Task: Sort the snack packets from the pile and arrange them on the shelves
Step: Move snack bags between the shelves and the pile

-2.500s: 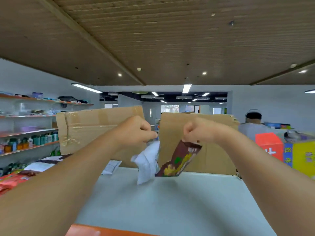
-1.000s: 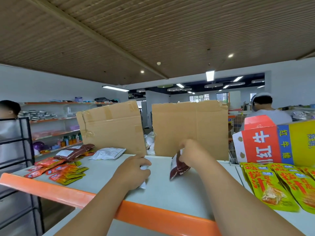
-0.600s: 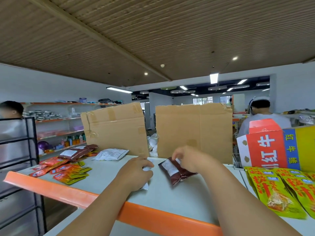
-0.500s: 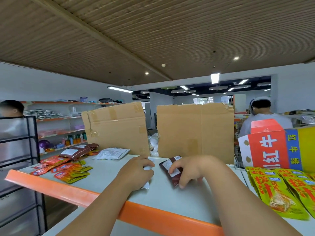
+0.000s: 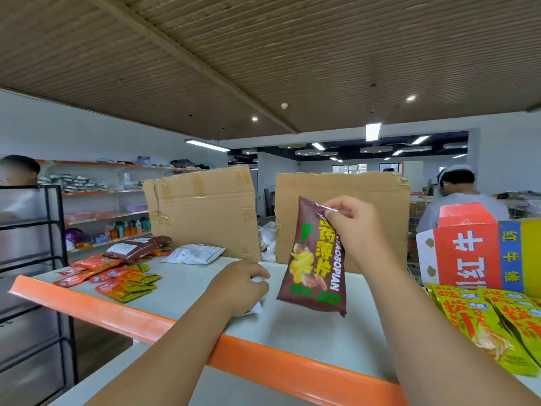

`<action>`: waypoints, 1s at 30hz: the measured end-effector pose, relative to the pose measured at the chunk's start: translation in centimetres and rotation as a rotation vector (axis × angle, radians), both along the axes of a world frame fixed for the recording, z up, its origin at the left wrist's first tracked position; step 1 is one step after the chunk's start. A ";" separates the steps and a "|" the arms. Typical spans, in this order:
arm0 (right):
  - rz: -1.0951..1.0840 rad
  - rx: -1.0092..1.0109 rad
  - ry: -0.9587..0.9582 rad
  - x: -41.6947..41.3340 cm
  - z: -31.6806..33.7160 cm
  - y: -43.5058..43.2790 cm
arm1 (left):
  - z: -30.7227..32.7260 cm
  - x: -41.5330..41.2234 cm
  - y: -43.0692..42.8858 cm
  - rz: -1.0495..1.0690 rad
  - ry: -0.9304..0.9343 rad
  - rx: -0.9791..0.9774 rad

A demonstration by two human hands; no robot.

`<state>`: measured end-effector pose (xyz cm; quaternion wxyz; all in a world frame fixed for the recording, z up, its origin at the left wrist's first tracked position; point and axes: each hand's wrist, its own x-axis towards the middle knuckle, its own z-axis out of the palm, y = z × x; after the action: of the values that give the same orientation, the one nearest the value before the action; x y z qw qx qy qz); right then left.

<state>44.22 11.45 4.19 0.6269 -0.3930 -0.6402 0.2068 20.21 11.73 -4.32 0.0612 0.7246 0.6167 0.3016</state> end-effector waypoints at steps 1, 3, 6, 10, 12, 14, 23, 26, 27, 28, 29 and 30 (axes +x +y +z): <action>-0.037 -0.057 -0.019 0.1 -0.5 1.0 | 0.0 -0.1 0.1 -0.002 0.002 -0.005; -0.118 -0.225 -0.153 0.3 -1.8 3.0 | -0.1 -0.2 0.2 0.005 -0.001 -0.004; -0.217 -0.413 -0.397 0.4 -3.3 3.8 | 0.0 0.0 0.0 0.003 -0.001 0.015; -0.074 -0.432 -0.602 -0.6 -3.7 2.2 | 0.1 0.3 -0.3 -0.007 0.019 0.021; -0.016 -0.475 -0.840 -1.5 -4.0 1.2 | 0.1 0.4 -0.5 -0.023 -0.034 0.042; -0.009 -0.491 -1.045 -2.1 -4.4 1.0 | 0.4 0.4 -0.7 -0.030 -0.189 0.049; -0.094 -0.488 -1.091 -3.2 -5.6 2.0 | 2.1 -0.6 -1.2 -0.048 -0.006 -0.082; -0.088 -0.519 -1.143 -3.9 -6.0 2.0 | 0.6 -0.3 -0.9 -0.078 0.091 -0.175; -0.099 -0.519 -1.132 -3.8 -5.8 2.1 | 0.4 -0.4 -0.7 -0.083 0.063 -0.173; -0.106 -0.526 -1.114 -3.5 -5.7 2.0 | 0.2 -0.4 -0.6 -0.095 0.039 -0.161; -0.116 -0.543 -1.102 -3.2 -5.6 2.1 | 0.1 -0.6 -0.5 -0.107 0.030 -0.147; -0.127 -0.561 -1.096 -3.1 -5.4 1.9 | 0.0 -0.7 -0.5 -0.118 0.032 -0.127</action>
<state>41.08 13.37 -1.25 0.0906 -0.6293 -0.7657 0.0974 19.53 11.27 -4.33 0.1149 0.7589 0.5919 0.2462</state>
